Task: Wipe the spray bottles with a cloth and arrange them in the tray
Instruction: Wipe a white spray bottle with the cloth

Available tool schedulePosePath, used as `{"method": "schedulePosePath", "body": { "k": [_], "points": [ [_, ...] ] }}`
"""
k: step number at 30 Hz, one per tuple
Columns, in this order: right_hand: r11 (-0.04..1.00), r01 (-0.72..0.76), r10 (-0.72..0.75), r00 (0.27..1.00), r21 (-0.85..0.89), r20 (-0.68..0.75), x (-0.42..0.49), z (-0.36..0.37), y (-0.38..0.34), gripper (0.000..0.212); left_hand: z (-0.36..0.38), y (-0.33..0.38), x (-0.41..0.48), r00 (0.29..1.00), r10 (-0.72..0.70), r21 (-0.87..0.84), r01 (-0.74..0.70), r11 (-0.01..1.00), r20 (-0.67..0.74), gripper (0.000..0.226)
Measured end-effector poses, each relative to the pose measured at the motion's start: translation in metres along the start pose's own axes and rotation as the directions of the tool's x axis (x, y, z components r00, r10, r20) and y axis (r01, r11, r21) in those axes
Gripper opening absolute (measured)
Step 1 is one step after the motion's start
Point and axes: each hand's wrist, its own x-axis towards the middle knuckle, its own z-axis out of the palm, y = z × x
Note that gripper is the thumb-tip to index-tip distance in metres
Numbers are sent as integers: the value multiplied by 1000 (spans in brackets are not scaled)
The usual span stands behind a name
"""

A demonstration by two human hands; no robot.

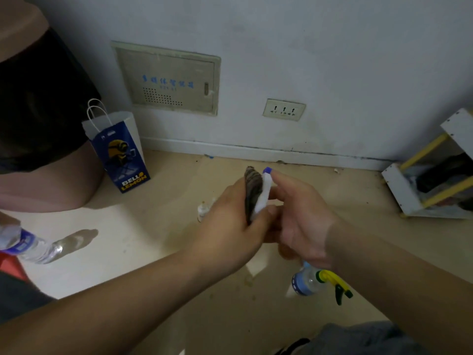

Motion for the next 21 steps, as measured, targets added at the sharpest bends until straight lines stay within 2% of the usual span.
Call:
{"method": "schedulePosePath", "body": {
  "k": [2,4,7,9,11,13,16,18,21],
  "points": [
    [996,46,-39,995,-78,91,-1,-3,-6,50,-14,3,8,998,2,56,2,998,-61,26],
    [976,99,-76,989,-192,125,-1,-7,-15,41,-30,4,19,996,-40,-2,40,999,-78,27],
    [948,136,-142,990,-288,-1,6,-19,-21,26,-49,2,32,985,-146,-137,134,981,-87,21],
    [841,170,-227,973,-514,-50,11,-23,-16,16,-55,-3,33,976,-209,-247,190,950,-55,19],
    [734,188,-252,968,-652,-5,14,-25,-10,22,-57,-8,32,978,-207,-308,205,929,26,23],
    [722,211,-219,973,-659,72,15,-27,-9,27,-57,-11,31,976,-190,-369,215,904,103,27],
    [767,264,-191,964,-585,185,13,-30,-12,31,-57,-11,30,967,-187,-468,247,849,171,30],
    [796,273,-193,960,-540,201,12,-28,-12,33,-56,-11,29,958,-191,-523,278,806,215,31],
    [782,312,-235,949,-540,208,9,-23,-7,26,-53,-13,30,946,-228,-582,322,747,231,33]
  ]
}}
